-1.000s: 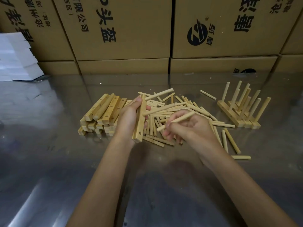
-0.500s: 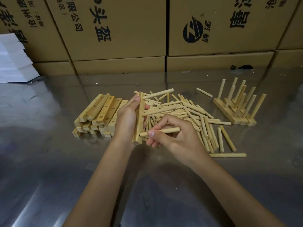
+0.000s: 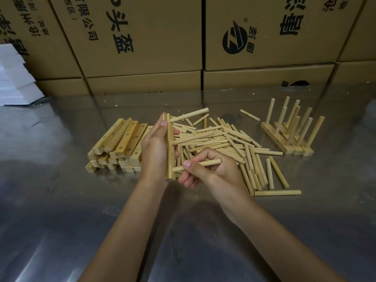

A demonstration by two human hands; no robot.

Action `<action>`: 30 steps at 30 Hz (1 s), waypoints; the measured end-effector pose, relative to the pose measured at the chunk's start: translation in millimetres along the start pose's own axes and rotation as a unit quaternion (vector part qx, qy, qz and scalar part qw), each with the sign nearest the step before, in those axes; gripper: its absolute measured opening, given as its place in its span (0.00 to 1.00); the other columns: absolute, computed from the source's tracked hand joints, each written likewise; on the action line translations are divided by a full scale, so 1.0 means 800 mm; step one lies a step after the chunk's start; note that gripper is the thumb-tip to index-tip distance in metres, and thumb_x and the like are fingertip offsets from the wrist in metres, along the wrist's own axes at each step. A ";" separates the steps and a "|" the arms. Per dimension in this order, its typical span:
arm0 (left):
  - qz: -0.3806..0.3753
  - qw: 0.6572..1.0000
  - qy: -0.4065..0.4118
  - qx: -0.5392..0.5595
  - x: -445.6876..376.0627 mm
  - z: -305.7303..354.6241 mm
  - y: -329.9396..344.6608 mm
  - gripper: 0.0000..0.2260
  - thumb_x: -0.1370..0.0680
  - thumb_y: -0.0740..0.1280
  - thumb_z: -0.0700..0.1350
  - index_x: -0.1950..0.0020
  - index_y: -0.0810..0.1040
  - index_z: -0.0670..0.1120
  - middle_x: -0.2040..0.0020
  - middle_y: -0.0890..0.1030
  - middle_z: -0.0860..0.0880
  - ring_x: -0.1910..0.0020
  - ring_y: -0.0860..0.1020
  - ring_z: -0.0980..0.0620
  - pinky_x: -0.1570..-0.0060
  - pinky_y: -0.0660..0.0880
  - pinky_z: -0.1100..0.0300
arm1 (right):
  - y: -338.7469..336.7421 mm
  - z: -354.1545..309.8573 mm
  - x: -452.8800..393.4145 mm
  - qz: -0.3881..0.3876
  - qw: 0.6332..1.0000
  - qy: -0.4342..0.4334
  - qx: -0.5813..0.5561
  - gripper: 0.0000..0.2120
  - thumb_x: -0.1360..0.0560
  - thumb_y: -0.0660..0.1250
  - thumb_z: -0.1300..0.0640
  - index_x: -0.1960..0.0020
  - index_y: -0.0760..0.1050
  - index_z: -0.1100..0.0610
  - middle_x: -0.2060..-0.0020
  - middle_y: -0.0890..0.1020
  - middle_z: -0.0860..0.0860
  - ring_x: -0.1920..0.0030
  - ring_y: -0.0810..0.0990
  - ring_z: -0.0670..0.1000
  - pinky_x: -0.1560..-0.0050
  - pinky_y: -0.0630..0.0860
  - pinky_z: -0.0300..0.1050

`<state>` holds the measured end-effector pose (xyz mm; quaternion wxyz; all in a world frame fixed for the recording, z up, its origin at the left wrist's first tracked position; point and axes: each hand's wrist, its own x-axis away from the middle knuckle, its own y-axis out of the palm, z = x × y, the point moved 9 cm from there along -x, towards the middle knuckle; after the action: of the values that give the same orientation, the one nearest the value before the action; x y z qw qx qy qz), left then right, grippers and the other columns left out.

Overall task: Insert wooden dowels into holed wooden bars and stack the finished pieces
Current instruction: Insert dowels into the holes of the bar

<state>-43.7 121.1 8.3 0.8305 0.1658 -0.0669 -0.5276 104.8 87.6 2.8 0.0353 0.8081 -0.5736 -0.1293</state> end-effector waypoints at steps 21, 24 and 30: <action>-0.027 0.999 0.042 0.006 -0.004 -0.003 0.009 0.12 0.16 0.61 0.49 0.32 0.73 0.54 0.50 0.85 0.52 0.53 0.83 0.52 0.56 0.80 0.52 | -0.030 0.012 -0.015 0.065 0.979 0.034 0.192 0.09 0.30 0.77 0.50 0.60 0.84 0.55 0.70 0.80 0.46 0.69 0.76 0.42 0.65 0.71 0.37; -0.056 0.998 0.020 -0.032 -0.005 -0.009 0.014 0.22 0.18 0.65 0.47 0.25 0.66 0.55 0.41 0.82 0.51 0.49 0.84 0.51 0.57 0.83 0.51 | -0.088 -0.016 -0.025 0.146 0.940 -0.008 0.309 0.08 0.29 0.76 0.48 0.61 0.82 0.51 0.73 0.79 0.43 0.72 0.75 0.40 0.71 0.69 0.34; -0.017 0.996 -0.030 -0.081 -0.005 -0.029 0.009 0.21 0.19 0.66 0.45 0.26 0.68 0.55 0.40 0.80 0.49 0.50 0.84 0.50 0.61 0.83 0.53 | -0.231 -0.052 -0.014 0.319 0.789 0.031 0.524 0.12 0.28 0.75 0.47 0.51 0.85 0.53 0.67 0.81 0.46 0.63 0.80 0.46 0.65 0.69 0.37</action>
<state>-32.6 132.4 -10.8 0.8296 0.0833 -0.0462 -0.5501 281.7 157.0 6.7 -0.3360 0.4770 -0.7774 0.2350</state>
